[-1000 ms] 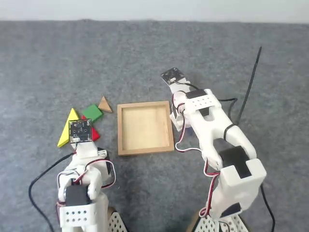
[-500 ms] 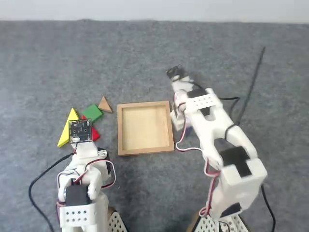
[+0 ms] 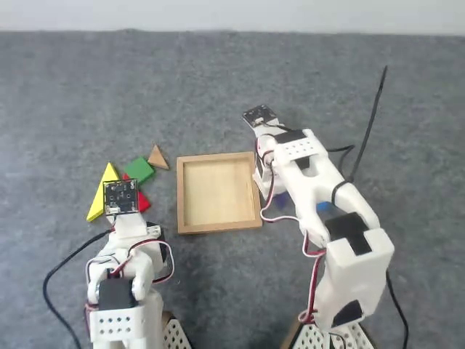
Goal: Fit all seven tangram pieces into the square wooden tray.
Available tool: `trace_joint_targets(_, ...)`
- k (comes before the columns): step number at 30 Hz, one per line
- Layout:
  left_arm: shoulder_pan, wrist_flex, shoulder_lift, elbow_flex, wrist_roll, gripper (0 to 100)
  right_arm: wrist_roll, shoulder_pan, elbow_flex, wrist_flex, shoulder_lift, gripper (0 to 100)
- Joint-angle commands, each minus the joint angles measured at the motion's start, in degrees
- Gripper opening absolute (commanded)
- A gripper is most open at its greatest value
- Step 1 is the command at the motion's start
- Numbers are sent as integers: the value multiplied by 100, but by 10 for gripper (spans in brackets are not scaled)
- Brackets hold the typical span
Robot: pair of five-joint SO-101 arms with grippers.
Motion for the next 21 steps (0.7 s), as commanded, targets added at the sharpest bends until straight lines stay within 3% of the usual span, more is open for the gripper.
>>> trace_joint_targets(1,-9,-9,-123,-84,26,15,-35,13,-554,462,426,256)
trace_joint_targets(7,-9,-9,-123,-84,26,15,-62,22,-712,602,576,250)
trace_joint_targets(14,-9,-9,-123,-84,26,15,-369,31,-730,576,576,85)
trace_joint_targets(21,-9,-9,-123,-84,26,15,-369,31,-730,593,567,119)
